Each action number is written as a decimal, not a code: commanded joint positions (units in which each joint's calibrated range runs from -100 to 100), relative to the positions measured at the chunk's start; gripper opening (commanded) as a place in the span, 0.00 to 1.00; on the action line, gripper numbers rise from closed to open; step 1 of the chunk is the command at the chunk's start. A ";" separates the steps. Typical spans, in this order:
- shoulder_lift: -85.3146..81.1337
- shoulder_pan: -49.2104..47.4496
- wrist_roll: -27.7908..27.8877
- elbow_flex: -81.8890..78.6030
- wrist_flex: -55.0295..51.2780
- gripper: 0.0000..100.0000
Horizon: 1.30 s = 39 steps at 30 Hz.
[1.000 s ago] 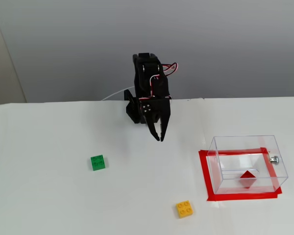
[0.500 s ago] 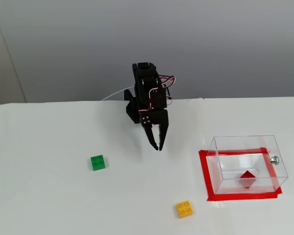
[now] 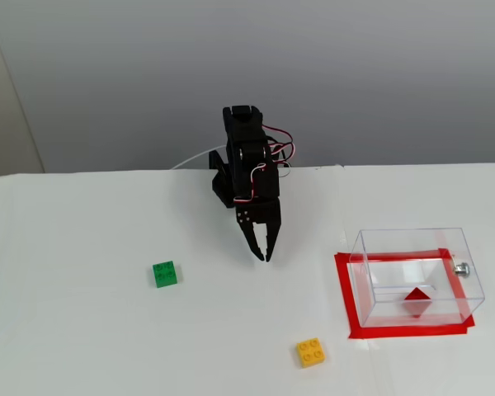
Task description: Pick the red lego brick and place it into the transparent box
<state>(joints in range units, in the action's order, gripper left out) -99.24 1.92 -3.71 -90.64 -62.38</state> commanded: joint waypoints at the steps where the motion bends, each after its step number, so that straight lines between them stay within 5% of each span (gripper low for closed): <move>1: -0.68 -0.04 -0.93 -0.04 -0.19 0.01; 19: -0.68 -0.04 -0.41 -1.67 -11.86 0.01; 39: -0.51 0.48 -0.57 -1.49 -11.86 0.01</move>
<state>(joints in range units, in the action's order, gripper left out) -99.24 1.92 -4.45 -93.47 -74.04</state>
